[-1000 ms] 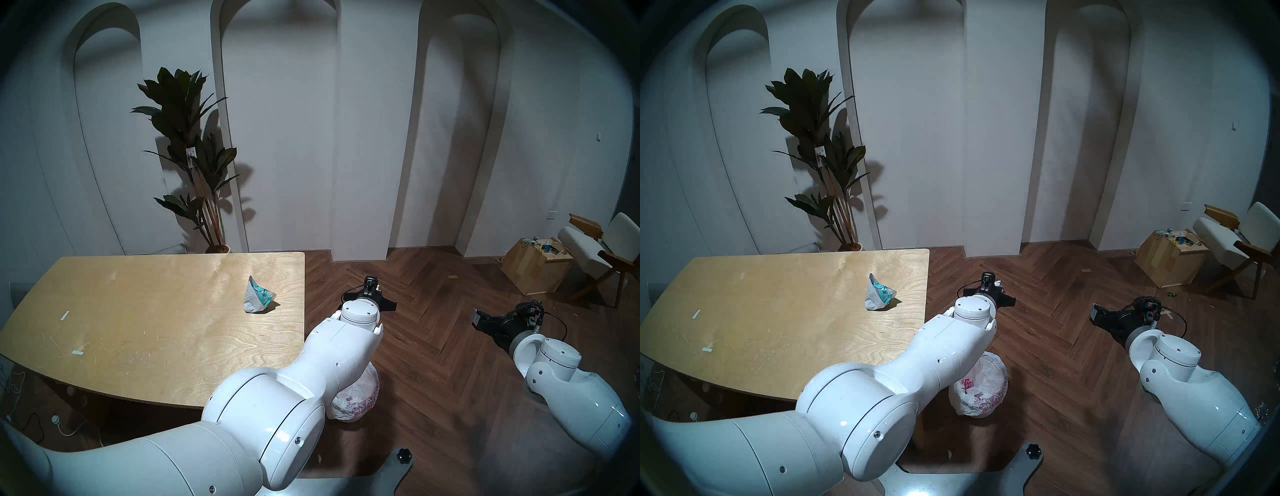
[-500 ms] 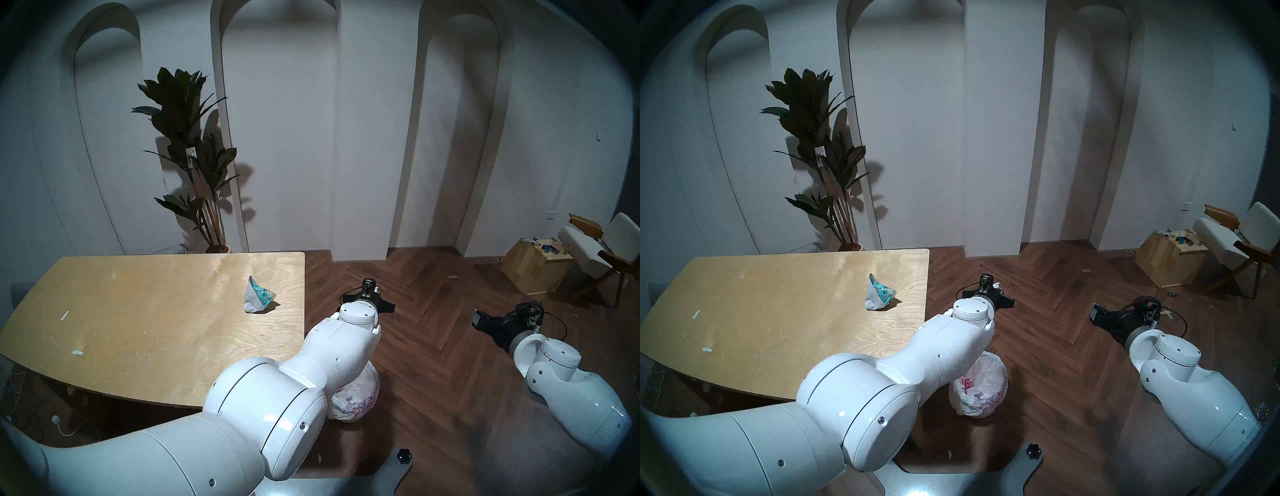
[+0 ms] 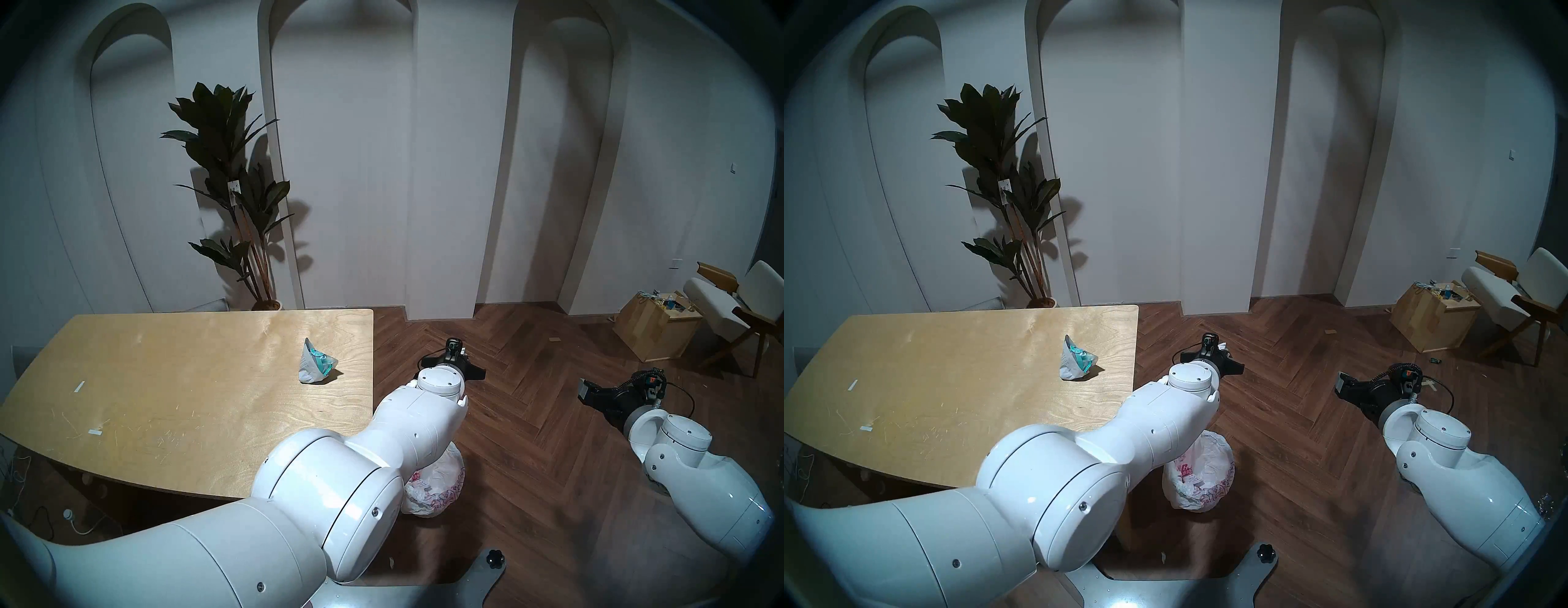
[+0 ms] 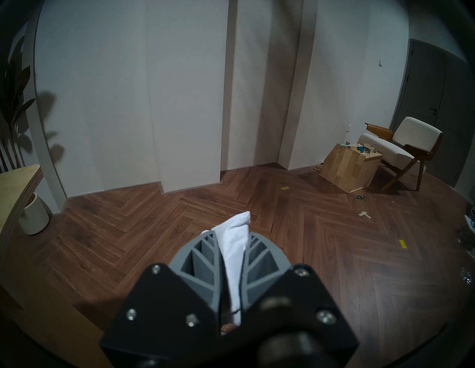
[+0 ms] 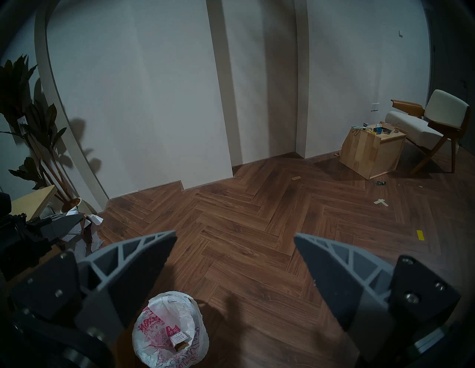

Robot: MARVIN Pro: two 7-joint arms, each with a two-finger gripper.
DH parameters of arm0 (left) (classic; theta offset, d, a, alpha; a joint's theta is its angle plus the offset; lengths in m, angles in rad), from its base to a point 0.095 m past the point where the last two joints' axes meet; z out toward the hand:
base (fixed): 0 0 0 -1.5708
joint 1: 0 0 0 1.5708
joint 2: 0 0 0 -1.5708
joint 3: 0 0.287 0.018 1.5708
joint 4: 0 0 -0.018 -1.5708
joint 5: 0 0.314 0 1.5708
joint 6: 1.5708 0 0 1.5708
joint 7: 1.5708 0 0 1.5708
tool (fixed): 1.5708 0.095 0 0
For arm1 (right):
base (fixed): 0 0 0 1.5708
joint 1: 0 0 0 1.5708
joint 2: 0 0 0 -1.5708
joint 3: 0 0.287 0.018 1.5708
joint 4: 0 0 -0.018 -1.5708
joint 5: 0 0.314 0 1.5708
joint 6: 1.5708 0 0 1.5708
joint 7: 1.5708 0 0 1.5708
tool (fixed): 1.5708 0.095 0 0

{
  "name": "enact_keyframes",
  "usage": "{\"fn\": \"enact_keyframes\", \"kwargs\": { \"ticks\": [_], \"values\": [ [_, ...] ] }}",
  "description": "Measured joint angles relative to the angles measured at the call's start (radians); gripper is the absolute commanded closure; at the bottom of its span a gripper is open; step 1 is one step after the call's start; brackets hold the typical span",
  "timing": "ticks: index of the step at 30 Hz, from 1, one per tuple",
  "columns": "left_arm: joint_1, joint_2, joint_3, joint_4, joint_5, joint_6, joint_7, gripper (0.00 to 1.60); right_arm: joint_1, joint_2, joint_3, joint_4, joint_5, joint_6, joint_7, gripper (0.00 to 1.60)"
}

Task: Put the trash into the trash bin on the ground

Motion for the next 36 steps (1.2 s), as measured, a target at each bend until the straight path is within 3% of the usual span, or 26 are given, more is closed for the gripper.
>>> {"fn": "enact_keyframes", "kwargs": {
  "ticks": [36],
  "values": [
    [-0.024,0.006,-0.003,0.061,0.003,-0.063,-0.023,1.6,0.001,0.0,-0.001,0.001,-0.002,0.0,0.001,0.0]
  ]
}}
